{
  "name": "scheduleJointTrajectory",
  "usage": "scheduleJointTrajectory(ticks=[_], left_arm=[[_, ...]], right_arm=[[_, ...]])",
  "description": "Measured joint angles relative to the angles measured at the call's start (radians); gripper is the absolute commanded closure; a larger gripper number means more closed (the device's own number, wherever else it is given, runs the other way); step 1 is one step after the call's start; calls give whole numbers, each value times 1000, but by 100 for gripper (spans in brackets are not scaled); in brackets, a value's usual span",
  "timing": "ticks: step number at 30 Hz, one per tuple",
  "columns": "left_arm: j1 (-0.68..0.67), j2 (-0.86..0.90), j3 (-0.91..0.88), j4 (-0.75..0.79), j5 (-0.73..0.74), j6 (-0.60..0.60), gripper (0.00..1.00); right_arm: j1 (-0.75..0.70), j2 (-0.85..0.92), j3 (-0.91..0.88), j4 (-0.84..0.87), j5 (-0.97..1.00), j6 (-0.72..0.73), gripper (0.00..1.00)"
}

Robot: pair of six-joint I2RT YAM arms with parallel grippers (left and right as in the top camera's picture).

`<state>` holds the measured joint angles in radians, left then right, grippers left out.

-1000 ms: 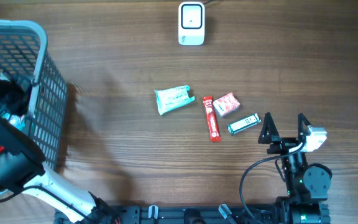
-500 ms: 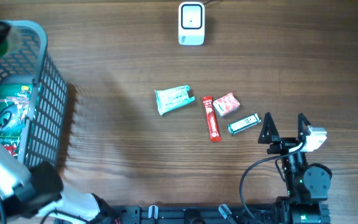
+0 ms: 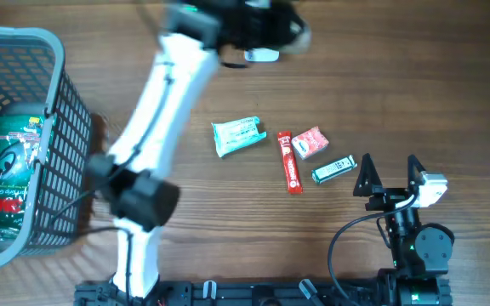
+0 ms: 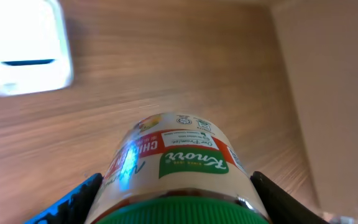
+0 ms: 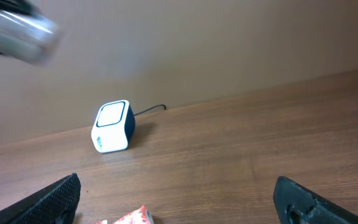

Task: Scan the item barcode
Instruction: 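Carry the Knorr jar out and set it down near the orange box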

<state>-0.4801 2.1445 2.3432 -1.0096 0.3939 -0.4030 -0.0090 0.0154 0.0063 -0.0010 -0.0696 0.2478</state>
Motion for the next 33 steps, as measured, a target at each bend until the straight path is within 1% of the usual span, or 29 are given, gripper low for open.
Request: scheduleJointTrajectory(ticks=[6, 11, 13, 16, 20, 21, 23, 24, 26, 33], left_arm=[[-185, 237, 0, 146, -28, -3, 37], [-274, 334, -1, 174, -56, -3, 36], [-303, 381, -1, 168, -62, -3, 34], [-328, 421, -1, 107, -74, -2, 30], [-336, 421, 1, -35, -136, 23, 30], [-336, 421, 1, -101, -163, 48, 29], [-335, 421, 1, -163, -185, 69, 17], [-334, 421, 2, -190, -197, 79, 0], [-335, 422, 1, -229, -222, 91, 0], [-334, 396, 35, -230, -259, 95, 0]], right_arm=[[0, 0, 0, 0, 0, 0, 0], [0, 0, 0, 0, 0, 0, 0], [0, 0, 0, 0, 0, 0, 0], [0, 0, 0, 0, 0, 0, 0], [0, 0, 0, 0, 0, 0, 0], [0, 0, 0, 0, 0, 0, 0], [0, 0, 0, 0, 0, 0, 0], [0, 0, 0, 0, 0, 0, 0], [0, 0, 0, 0, 0, 0, 0], [0, 0, 0, 0, 0, 0, 0]])
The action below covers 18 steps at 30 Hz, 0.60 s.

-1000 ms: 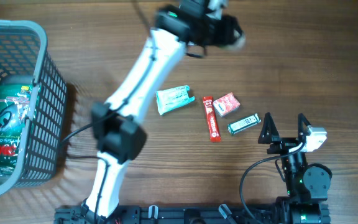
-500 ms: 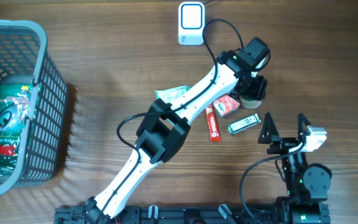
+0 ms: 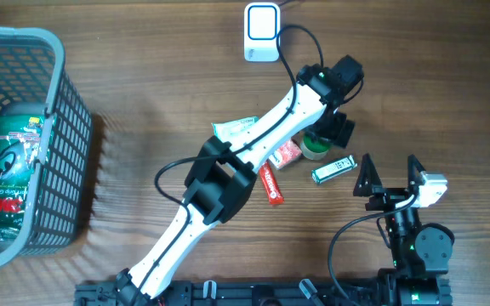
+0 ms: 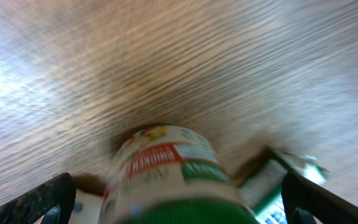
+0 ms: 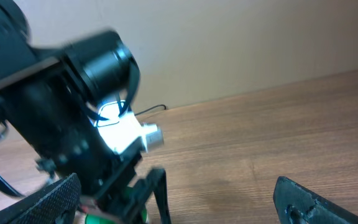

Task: Scan the item barcode
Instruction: 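Carry the Knorr jar out and set it down near the orange box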

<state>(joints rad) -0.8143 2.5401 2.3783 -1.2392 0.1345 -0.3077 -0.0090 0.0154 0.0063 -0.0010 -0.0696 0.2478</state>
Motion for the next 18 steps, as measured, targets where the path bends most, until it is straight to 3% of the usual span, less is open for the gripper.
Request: scheduleJointTrajectory(ticks=[6, 10, 14, 16, 18], left_arm=[[46, -262, 50, -1, -103, 1, 0], [139, -507, 77, -111, -342, 8, 0], [224, -626, 81, -342, -602, -5, 0], [308, -653, 81, -395, -715, -100, 0], [433, -677, 80, -425, -771, -274, 0]], right_arm=[[0, 0, 0, 0, 0, 0, 0], [0, 0, 0, 0, 0, 0, 0], [0, 0, 0, 0, 0, 0, 1], [0, 0, 0, 0, 0, 0, 0], [0, 0, 0, 0, 0, 0, 0]])
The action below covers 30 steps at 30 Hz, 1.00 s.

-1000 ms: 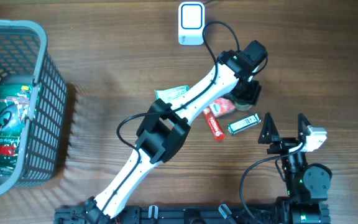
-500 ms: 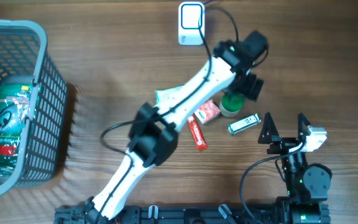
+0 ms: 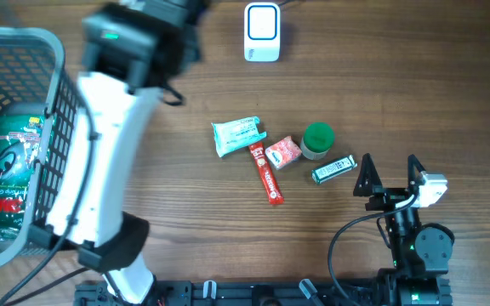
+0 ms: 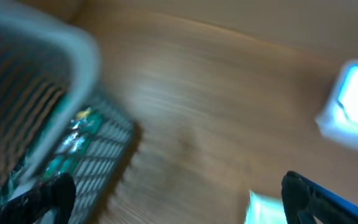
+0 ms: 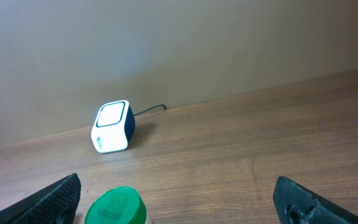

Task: Scan the item barcode
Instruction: 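Carry the Knorr jar out and set it down near the orange box, then return the left gripper to the basket and grasp the green glove bag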

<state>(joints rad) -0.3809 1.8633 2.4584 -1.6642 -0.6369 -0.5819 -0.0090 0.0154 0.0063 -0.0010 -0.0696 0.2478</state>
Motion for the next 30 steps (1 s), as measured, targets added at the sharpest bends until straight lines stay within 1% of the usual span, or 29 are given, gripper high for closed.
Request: scheduleJointTrajectory(ticks=[1, 2, 4, 7, 9, 12, 14, 15, 16, 17, 19, 20, 23, 27, 30], left_arm=[[64, -13, 0, -12, -8, -85, 0], [154, -32, -1, -13, -5, -181, 0], [336, -63, -1, -16, 31, -334, 0], [580, -83, -14, -17, 123, -524, 0], [719, -88, -73, -14, 165, -650, 0], [850, -88, -196, -14, 196, -801, 0], [922, -89, -348, -7, 208, -962, 0], [943, -89, -426, 24, 210, -1039, 0], [953, -90, -473, 50, 216, -1078, 0], [971, -95, -576, 153, 217, -1127, 0], [997, -87, -760, 320, 225, -1189, 0], [1007, -80, -880, 449, 227, -1217, 0], [1008, -79, -1062, 693, 233, -1235, 0], [1008, -78, -1163, 809, 236, -1239, 0], [1011, -43, -1171, 839, 240, -1241, 0]], right_arm=[[0, 0, 0, 0, 0, 0, 0], [0, 0, 0, 0, 0, 0, 0], [0, 0, 0, 0, 0, 0, 0], [0, 0, 0, 0, 0, 0, 0], [0, 0, 0, 0, 0, 0, 0], [0, 0, 0, 0, 0, 0, 0], [0, 0, 0, 0, 0, 0, 0], [0, 0, 0, 0, 0, 0, 0], [0, 0, 0, 0, 0, 0, 0], [0, 0, 0, 0, 0, 0, 0], [0, 0, 0, 0, 0, 0, 0], [0, 0, 0, -1, 0, 0, 0], [0, 0, 0, 0, 0, 0, 0], [0, 0, 0, 0, 0, 0, 0], [0, 0, 0, 0, 0, 0, 0]])
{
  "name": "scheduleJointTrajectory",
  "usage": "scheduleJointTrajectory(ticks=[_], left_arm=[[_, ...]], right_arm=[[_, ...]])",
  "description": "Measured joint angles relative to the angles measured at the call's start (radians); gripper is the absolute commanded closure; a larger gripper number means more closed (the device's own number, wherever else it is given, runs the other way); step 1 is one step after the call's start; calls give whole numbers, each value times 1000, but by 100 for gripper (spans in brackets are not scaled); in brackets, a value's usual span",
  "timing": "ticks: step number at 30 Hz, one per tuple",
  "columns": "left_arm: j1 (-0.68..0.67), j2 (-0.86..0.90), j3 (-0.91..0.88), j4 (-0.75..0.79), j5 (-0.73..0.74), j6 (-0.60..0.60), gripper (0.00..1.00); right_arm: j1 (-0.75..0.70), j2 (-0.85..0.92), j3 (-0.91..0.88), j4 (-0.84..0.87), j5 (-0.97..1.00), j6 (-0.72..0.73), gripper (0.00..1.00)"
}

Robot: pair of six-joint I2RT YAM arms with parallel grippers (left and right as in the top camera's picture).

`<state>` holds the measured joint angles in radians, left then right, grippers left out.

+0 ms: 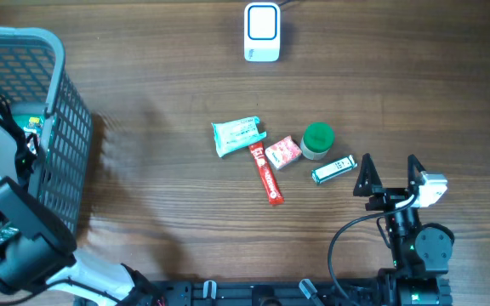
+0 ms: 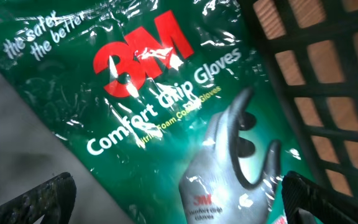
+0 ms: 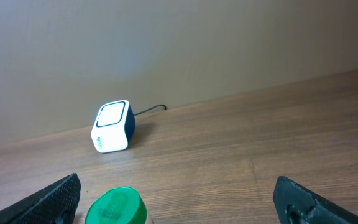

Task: Scan the item barcode
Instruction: 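Return the left gripper to the basket and grasp the green glove bag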

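Note:
A green 3M gloves packet (image 2: 166,106) lies in the grey mesh basket (image 1: 58,51) at the far left. My left gripper (image 2: 180,202) hangs open just above it, inside the basket, with nothing between its fingers. The white scanner (image 1: 262,32) stands at the table's back middle and shows as the scanner (image 3: 112,127) in the right wrist view. A green-lidded jar (image 1: 317,138) stands upright among the items in the middle. My right gripper (image 1: 391,174) rests open and empty near the front right.
Beside the jar lie a teal pouch (image 1: 238,134), a red stick pack (image 1: 266,174), a red-and-white packet (image 1: 283,152) and a small green bar (image 1: 333,168). The left arm (image 1: 11,234) reaches over the basket's near side. A wall rises behind the scanner.
My left gripper was above the table's back left beside the basket. Now it is down inside the basket, open over the gloves packet. The jar and right arm have not moved.
My left gripper first held the green-lidded jar near the scanner. Then it was at the items in the middle, jaws wide around the jar, and the red stick and packet had shifted. After that the jar stood alone, and the arm was by the basket, now in it.

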<state>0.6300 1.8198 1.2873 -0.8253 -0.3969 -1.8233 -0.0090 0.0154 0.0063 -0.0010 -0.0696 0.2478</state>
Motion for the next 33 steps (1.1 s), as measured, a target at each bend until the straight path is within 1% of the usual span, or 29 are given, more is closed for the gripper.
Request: scheduleJointTrajectory(ticks=[5, 6, 7, 8, 9, 12, 18, 22, 23, 25, 26, 31, 33], left_arm=[[33, 93, 4, -1, 37, 2, 0], [41, 93, 7, 0, 48, 5, 5], [51, 95, 10, 0, 67, 16, 36], [60, 97, 11, 3, 85, 44, 84], [65, 100, 13, 4, 98, 69, 96], [79, 115, 16, -5, 127, 230, 96], [87, 118, 29, -8, 154, 385, 96], [90, 74, 40, -26, 278, 499, 96], [88, 27, 57, -31, 325, 538, 96], [89, -97, 95, -27, 369, 583, 96], [89, -217, 116, -24, 388, 601, 96], [89, -538, 151, -20, 419, 623, 96], [89, -616, 152, -30, 423, 626, 96]], right_arm=[[0, 0, 0, 0, 0, 0, 0], [0, 0, 0, 0, 0, 0, 0], [0, 0, 0, 0, 0, 0, 0], [0, 0, 0, 0, 0, 0, 0], [0, 0, 0, 0, 0, 0, 0], [0, 0, 0, 0, 0, 0, 0], [0, 0, 0, 0, 0, 0, 0], [0, 0, 0, 0, 0, 0, 0], [0, 0, 0, 0, 0, 0, 0], [0, 0, 0, 0, 0, 0, 0], [0, 0, 0, 0, 0, 0, 0], [0, 0, 0, 0, 0, 0, 0], [0, 0, 0, 0, 0, 0, 0]])
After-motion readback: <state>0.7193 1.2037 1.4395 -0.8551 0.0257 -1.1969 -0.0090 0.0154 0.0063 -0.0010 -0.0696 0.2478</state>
